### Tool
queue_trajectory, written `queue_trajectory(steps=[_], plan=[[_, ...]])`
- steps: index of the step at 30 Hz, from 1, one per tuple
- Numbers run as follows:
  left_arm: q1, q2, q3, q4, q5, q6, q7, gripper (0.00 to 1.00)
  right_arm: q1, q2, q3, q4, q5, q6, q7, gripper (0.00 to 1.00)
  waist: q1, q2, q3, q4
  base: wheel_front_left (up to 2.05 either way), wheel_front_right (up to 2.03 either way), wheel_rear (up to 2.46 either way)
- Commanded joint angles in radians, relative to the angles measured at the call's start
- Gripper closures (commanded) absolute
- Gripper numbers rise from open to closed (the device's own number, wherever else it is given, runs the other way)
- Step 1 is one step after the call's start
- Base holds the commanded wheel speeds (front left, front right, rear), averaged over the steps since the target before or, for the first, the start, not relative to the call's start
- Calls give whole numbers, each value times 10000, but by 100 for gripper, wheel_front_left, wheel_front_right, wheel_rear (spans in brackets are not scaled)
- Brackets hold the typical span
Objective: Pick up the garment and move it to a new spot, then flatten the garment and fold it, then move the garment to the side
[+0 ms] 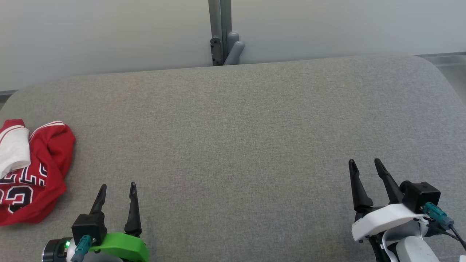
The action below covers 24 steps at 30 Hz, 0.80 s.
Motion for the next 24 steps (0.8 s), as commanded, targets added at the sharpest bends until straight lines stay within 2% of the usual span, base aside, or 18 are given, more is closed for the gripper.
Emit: queue_trajectory(steps=[1,16,20,24], plan=[[93,24,5,-18,233,41,-87,0,104,-30,-20,-63,-230,3,-86,0,0,0,1,-4,0,0,0],[243,-138,253,92,1218,-92,-379,0,285,-17,-203,-133,-1328,4,-354,0,0,0,-19,87,0,0,0],[205,-182,345,57,1152,-54,-363,0,315,-43,-191,-212,-1365,4,-347,0,0,0,25,477,0,0,0],[284,-242,578,131,1024,20,-361,0,181,-82,100,-275,-1339,4,-345,0,0,0,155,1214,0,0,0]])
